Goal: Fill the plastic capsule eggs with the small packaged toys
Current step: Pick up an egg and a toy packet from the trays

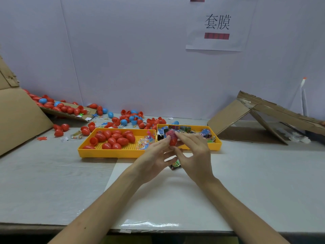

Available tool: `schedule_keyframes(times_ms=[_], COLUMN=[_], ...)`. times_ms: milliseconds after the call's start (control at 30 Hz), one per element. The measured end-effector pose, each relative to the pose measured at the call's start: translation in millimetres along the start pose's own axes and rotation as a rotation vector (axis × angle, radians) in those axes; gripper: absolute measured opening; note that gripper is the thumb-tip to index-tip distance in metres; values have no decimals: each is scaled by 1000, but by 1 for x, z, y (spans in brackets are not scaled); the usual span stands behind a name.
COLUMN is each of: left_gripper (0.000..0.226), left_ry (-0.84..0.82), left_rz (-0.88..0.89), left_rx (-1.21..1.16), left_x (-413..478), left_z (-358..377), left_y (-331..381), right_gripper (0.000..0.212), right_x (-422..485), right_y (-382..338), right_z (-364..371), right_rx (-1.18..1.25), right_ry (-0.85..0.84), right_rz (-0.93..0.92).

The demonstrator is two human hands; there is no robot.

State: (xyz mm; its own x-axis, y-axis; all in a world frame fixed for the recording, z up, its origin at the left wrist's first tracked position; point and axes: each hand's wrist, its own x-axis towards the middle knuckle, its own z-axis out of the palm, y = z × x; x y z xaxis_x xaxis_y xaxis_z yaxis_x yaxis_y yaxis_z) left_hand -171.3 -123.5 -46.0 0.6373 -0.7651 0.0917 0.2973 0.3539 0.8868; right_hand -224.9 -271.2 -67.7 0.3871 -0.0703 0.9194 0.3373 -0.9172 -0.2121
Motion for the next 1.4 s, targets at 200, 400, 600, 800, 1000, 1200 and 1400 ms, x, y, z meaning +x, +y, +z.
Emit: schedule_keyframes(times_ms=[200,400,600,800,1000,1200,1400], left_gripper=[38,49,46,41,39,48,45], left_ry=[-5,-5,-18,-18,-2,42,37], left_rz=[-1,-3,-26,-36,-15,-40,-47], left_rx=[-13,-19,-17,-19,12,18,55], left_x=[2,1,0,1,2,-1,0], left_z=[0,-1,0,-3,-3,-2,-5], left_y=[-2,-4,-3,-4,-5,-3,-2], right_gripper=[37,32,28,26,38,31,28], right_x=[1,0,0,0,-1,-2,-4], right_y=[0,0,0,2,2,5,9], right_z=[-2,-2,-3,-3,0,4,4], right_rx=[17,15,19,28,81,82,168], right_ry=[21,55,55,73,34,24,26], right_rz=[23,10,-20,-52,-30,-103,-48])
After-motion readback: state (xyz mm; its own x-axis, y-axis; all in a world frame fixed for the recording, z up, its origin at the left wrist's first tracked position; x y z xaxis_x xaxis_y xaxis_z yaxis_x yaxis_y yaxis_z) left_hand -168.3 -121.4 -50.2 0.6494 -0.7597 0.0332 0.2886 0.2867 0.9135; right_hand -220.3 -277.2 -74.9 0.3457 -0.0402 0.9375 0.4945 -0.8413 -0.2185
